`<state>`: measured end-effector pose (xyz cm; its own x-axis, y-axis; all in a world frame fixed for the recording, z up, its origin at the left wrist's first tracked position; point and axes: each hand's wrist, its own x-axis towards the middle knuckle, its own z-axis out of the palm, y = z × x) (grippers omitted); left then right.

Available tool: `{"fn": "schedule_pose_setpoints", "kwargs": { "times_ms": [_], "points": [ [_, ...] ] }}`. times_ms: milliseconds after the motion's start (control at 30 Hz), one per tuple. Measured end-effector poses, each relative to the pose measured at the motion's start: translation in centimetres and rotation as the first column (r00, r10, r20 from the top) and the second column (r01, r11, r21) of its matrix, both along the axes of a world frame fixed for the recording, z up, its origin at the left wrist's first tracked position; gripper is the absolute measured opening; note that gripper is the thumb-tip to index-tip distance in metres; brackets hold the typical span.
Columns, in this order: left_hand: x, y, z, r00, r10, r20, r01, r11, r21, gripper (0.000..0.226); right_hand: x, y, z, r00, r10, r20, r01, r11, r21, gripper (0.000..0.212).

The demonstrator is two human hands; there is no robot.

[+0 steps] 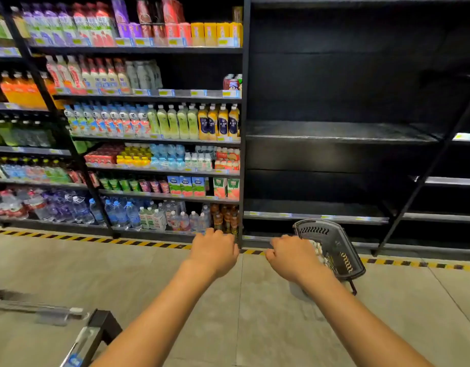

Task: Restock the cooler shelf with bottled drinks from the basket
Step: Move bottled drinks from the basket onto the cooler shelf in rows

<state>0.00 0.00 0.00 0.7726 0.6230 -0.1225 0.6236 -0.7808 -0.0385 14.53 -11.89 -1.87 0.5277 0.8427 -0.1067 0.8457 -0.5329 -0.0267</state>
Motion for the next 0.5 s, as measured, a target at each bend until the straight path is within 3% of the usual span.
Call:
{"fn": "schedule_pose_setpoints", "kwargs": {
  "times_ms": [300, 500],
  "points": [
    [10.9, 15.0, -3.0, 0.995, -0.101, -0.024, 0.1, 0.994, -0.031, 0.051, 10.0, 13.5, -3.1, 0.991, -0.136, -0.007, 0.135, 0.987, -0.085, 0.049],
    [19.9, 21.0, -5.9, 0.967, -0.239, -0.09, 0.234, 0.97, -0.067, 0.048, 17.0, 17.1, -5.2, 0.953, -0.297, -0.069, 0.291, 0.953, -0.086, 0.049]
  ]
}}
